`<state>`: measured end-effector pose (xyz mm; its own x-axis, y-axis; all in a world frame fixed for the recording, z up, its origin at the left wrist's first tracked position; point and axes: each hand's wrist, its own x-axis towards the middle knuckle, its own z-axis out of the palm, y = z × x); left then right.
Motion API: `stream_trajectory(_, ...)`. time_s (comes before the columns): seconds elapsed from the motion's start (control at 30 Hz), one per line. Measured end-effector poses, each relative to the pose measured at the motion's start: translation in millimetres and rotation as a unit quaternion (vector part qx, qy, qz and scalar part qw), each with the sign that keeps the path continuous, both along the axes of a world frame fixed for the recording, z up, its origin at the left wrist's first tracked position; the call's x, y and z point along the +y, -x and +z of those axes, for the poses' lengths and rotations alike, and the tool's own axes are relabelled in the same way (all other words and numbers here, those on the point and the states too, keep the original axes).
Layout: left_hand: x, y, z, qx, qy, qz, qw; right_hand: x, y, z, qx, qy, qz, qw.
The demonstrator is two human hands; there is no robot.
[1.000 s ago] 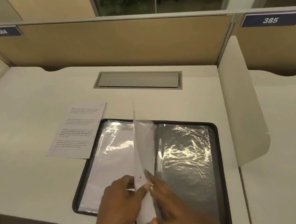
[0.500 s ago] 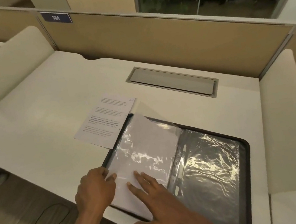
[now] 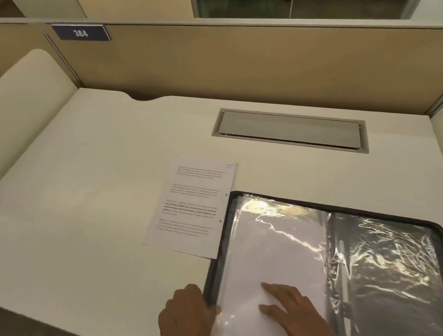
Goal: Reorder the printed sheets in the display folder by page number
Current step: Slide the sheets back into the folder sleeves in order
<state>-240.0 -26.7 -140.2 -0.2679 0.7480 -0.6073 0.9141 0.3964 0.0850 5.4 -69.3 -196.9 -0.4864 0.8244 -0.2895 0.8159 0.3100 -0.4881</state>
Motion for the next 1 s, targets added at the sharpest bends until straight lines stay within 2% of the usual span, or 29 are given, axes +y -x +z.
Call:
stream_trajectory(0.07, 22, 20, -3, 0.022, -0.024, -0.011, 0.999, 9, 12, 6, 0.034, 0.003, -0.045, 0.998)
stream_trajectory(0.17, 64, 55, -7, 0.053, -0.118, 0.001, 0.992, 28, 30, 20, 0.025, 0.044, -0.09, 0.995)
stream_trajectory(0.3, 124, 102, -18, 0.026, -0.237, 0.054, 0.97, 62, 62, 24, 0.065, 0.059, -0.15, 0.985)
stream_trajectory(0.4, 160, 121, -25, 0.019, -0.212, 0.09, 0.973, 89, 90, 19, 0.127, 0.081, -0.228, 0.962)
stream_trajectory(0.5, 181, 125, -35, 0.009, -0.172, 0.118, 0.978, 116, 117, 24, 0.167, 0.142, -0.294, 0.93)
stream_trajectory(0.67, 190, 115, -45, -0.018, -0.151, 0.159, 0.975, 146, 139, 22, 0.139, 0.156, -0.421, 0.882)
stream_trajectory(0.9, 192, 112, -48, -0.061, -0.107, 0.171, 0.978, 156, 141, 17, 0.106, 0.154, -0.468, 0.864)
stream_trajectory(1.0, 189, 112, -45, -0.078, -0.089, 0.16, 0.98, 155, 140, 16, 0.13, 0.142, -0.475, 0.859)
